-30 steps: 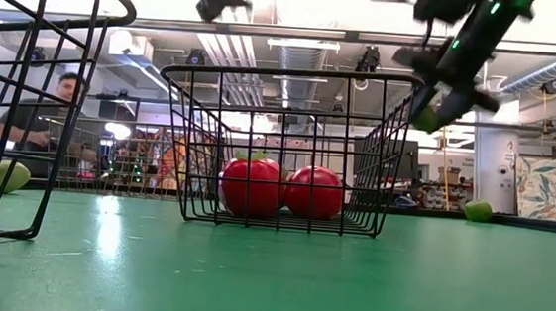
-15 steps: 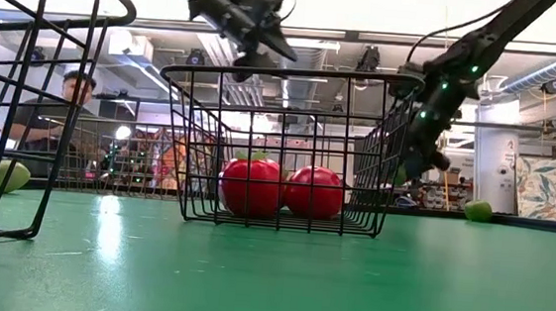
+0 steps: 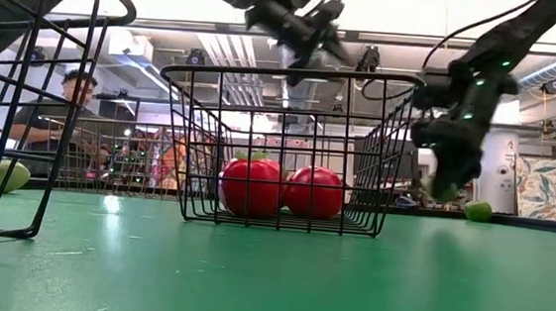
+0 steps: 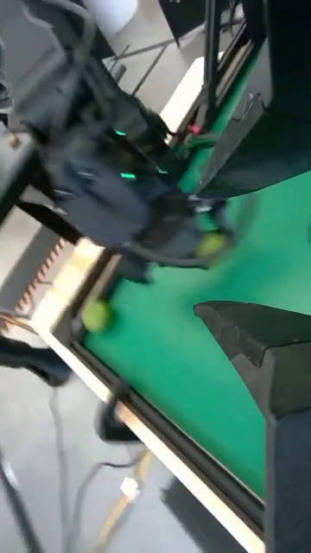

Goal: Sort produce into baskets
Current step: Put the bottom right lime into the gold wire basket

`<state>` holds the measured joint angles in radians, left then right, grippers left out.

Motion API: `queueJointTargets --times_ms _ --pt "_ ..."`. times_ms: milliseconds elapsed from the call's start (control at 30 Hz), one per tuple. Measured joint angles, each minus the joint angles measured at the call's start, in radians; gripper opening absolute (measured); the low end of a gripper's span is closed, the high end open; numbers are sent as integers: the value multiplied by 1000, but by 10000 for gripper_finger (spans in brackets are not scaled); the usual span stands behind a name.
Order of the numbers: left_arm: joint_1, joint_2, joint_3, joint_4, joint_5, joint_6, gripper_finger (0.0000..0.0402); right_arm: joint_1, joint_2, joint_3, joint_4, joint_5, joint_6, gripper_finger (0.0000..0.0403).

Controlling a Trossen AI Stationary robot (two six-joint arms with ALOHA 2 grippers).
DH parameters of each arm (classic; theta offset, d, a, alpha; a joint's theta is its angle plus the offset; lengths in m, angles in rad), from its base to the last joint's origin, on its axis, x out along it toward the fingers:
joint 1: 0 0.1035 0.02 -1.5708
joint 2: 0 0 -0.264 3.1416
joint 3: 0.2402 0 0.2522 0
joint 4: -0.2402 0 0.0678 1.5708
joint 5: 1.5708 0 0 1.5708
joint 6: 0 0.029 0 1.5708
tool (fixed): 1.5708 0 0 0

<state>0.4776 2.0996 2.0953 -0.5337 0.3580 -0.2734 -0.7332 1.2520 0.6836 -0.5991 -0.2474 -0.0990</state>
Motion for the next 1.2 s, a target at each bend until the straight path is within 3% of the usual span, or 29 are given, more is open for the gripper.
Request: queueJointTargets --times_ms 233,367,533,733,900,1133,1200 --pt "-74 142 263 -115 -36 54 186 167 -182 -99 13 63 -10 207" --pt "-90 81 189 -106 -23 36 186 247 -223 -64 19 90 24 207" --pt "-111 17 176 -241 -41 108 180 351 -230 -54 19 94 56 207" --pt "-130 -45 179 -337 -52 152 159 437 -217 -54 38 197 155 207" --pt "-126 -70 176 -438 -65 170 144 376 -178 -53 121 316 277 207" --pt "-120 -75 173 -532 -149 257 131 129 100 113 144 260 331 207" --pt "-105 -75 162 -565 -172 265 129 75 192 191 145 193 354 207"
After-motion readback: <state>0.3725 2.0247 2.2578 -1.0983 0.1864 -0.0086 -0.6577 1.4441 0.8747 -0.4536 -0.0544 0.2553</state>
